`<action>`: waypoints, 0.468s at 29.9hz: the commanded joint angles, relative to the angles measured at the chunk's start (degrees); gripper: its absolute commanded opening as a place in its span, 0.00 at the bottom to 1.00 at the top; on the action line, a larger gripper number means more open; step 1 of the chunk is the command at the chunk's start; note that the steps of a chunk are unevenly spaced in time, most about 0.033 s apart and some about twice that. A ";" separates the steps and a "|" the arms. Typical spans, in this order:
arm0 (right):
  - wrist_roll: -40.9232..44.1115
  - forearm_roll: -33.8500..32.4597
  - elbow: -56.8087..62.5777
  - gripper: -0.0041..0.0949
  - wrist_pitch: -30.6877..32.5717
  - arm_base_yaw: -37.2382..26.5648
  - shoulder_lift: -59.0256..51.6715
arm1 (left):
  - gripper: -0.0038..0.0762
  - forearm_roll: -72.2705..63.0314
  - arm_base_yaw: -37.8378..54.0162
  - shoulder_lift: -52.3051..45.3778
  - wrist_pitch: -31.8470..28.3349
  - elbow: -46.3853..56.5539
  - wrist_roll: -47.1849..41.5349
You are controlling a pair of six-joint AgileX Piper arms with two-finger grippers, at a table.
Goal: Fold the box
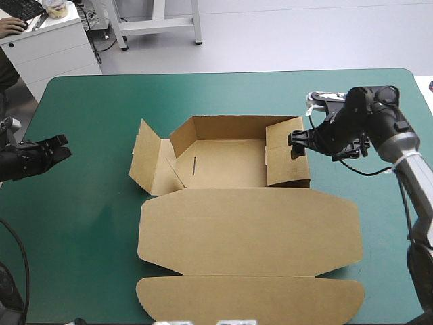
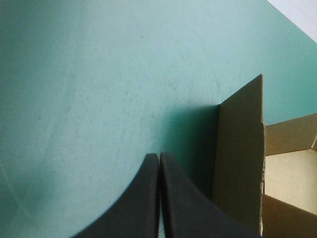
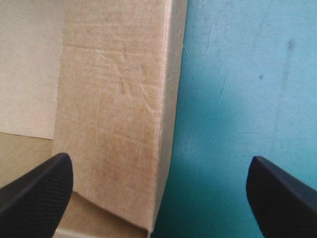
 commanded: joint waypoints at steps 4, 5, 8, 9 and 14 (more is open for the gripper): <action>0.76 -1.18 -1.54 0.93 -4.63 1.36 5.01 | 0.04 -3.77 -1.18 -2.17 -0.38 -1.41 0.35; 0.76 -0.92 -1.68 0.93 -4.91 1.36 5.95 | 0.04 -3.65 -1.71 -2.17 -0.38 -1.41 0.35; 0.76 0.10 -2.68 0.93 -4.39 1.41 8.46 | 0.04 -3.15 -2.42 -2.17 -0.52 -1.41 0.50; 0.64 0.11 -2.97 0.93 -4.39 1.50 8.86 | 0.04 -3.18 -2.67 -2.17 -0.62 -1.41 0.50; 0.64 -0.38 -4.89 0.92 -4.86 3.23 9.38 | 0.04 -3.05 -2.77 -2.17 -1.25 -1.41 0.50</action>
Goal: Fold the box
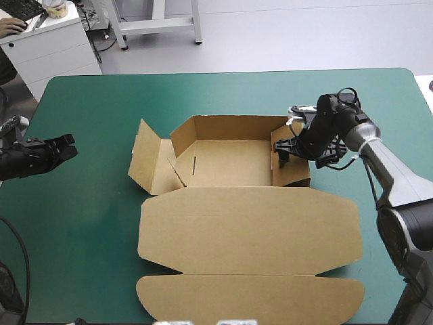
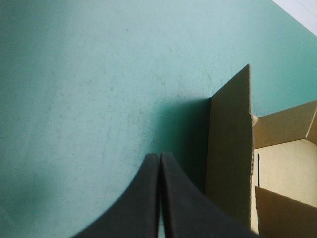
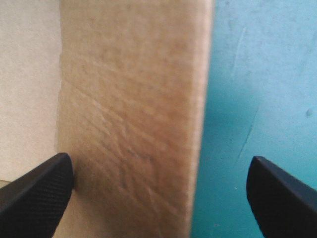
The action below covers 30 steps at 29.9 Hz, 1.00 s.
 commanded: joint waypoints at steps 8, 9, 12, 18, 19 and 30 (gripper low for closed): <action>1.21 0.45 -6.35 0.46 4.50 1.56 -0.38 | 0.04 -3.11 -0.41 -2.17 -0.94 -1.41 0.31; 1.21 0.45 -6.38 0.31 4.90 1.56 -0.02 | 0.04 -3.11 -0.41 -2.17 -0.94 -1.41 0.31; 0.85 0.45 -6.38 0.03 4.91 1.56 0.38 | 0.04 -3.11 -0.41 -2.17 -0.71 -1.41 0.49; -0.07 0.32 -7.34 0.04 5.24 1.56 0.38 | 0.04 -3.11 -0.41 -2.17 -0.71 -1.41 0.49; -0.18 0.32 -7.87 0.04 5.65 1.56 0.38 | 0.04 -3.11 -0.41 -2.17 -0.71 -1.41 0.49; -6.86 0.43 -14.15 0.04 6.35 1.19 -12.96 | 0.04 -3.11 -0.41 -2.06 -2.22 -1.41 0.49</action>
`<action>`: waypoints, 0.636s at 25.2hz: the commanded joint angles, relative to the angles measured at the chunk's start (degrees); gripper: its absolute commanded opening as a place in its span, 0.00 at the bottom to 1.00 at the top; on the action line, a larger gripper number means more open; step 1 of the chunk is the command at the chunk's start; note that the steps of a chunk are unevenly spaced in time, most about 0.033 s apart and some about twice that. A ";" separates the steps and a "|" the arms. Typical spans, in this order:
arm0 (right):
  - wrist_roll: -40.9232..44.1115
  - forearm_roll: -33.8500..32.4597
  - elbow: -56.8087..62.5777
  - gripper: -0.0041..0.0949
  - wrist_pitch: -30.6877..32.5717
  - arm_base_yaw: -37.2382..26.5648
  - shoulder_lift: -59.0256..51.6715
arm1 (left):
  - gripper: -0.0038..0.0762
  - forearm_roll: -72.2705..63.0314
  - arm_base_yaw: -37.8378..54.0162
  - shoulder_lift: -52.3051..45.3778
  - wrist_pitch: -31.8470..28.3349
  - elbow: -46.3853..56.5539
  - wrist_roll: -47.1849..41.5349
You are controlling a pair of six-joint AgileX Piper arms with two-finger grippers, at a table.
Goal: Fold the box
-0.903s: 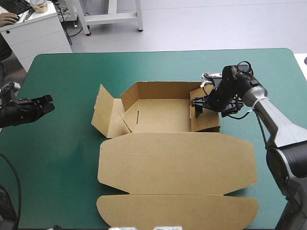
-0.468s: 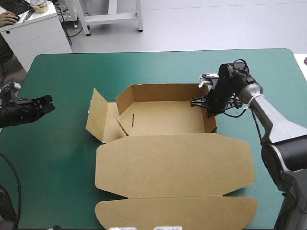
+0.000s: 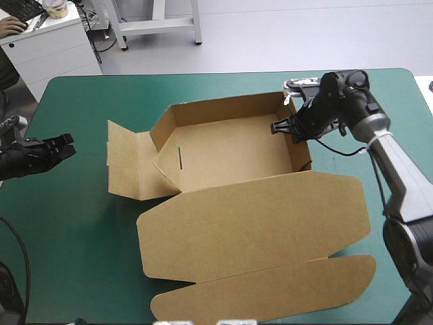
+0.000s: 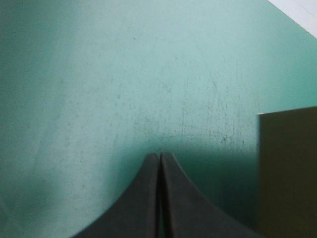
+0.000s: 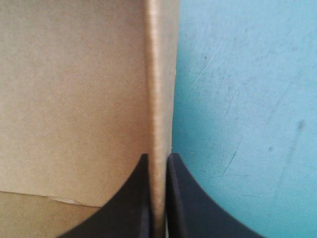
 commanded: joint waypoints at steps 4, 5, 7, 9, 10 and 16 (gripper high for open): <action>-3.85 1.84 -2.48 0.04 1.14 -0.32 -15.36 | 0.04 -3.22 -0.41 -1.96 -1.80 -1.41 0.20; -4.11 1.84 -2.48 0.04 1.14 -0.32 -16.99 | 0.04 -3.22 -0.41 -1.94 -2.05 -1.41 0.20; -4.89 1.84 -2.48 0.04 0.99 -0.32 -19.70 | 0.04 -3.36 -0.41 -1.57 -1.91 -1.41 0.20; -6.05 2.26 -2.48 0.04 0.21 -0.32 -21.42 | 0.04 -3.36 -0.41 -1.30 -0.91 -1.41 0.30; -6.05 2.38 -2.48 0.04 -0.21 -0.32 -22.04 | 0.04 -3.36 -0.41 -1.17 -0.45 -1.41 0.43; -6.05 2.05 -2.48 0.04 -3.19 -0.32 -22.11 | 0.13 -2.77 -0.41 -0.91 0.91 -1.41 4.76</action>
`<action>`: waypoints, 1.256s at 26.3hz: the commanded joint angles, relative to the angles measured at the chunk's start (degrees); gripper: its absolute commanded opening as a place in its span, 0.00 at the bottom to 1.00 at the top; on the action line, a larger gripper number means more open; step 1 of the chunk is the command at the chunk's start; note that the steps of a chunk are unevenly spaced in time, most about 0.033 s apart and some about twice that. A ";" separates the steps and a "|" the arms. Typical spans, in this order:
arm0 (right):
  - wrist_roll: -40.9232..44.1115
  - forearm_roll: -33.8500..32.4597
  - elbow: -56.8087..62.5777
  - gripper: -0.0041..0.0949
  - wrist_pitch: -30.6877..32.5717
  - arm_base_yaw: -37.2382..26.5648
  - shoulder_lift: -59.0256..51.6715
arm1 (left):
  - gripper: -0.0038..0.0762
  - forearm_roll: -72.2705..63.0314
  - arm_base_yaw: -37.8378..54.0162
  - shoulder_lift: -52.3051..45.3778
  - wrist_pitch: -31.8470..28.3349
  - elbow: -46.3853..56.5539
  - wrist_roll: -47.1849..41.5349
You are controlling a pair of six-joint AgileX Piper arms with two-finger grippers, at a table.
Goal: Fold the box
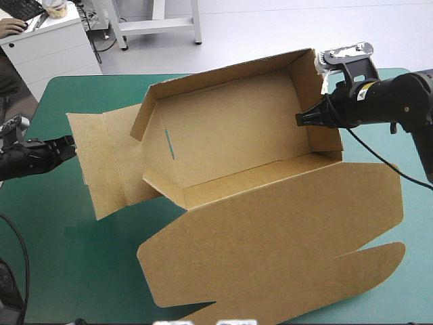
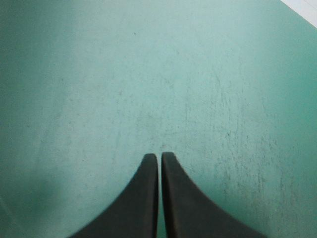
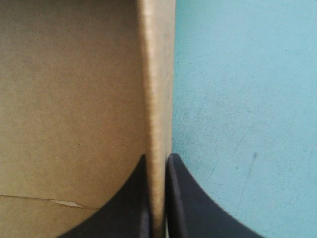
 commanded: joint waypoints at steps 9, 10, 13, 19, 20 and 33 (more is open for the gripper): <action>0.35 1.18 -1.83 0.04 -4.20 -0.32 -0.73 | 0.84 -2.53 -3.22 -1.91 1.25 -1.41 7.13; 0.83 1.44 -1.83 0.04 -3.69 -0.32 -0.33 | 0.83 -3.42 -3.22 -1.91 1.25 -1.41 6.71; 0.69 2.92 -1.83 0.04 -4.60 -0.32 0.39 | 0.80 -6.40 -3.32 -1.91 1.65 -1.41 6.54; 0.36 6.02 -1.83 0.02 -10.22 -0.32 2.43 | 0.75 -13.27 -8.35 -1.91 5.80 -1.41 6.50; 0.36 6.15 -1.83 0.02 -10.83 -0.32 2.68 | 0.74 -13.46 -9.91 -1.91 5.80 -1.41 6.50; 0.47 7.55 -1.83 0.02 -12.01 -3.50 6.48 | 0.72 -24.14 -17.52 -1.91 15.80 -1.41 18.55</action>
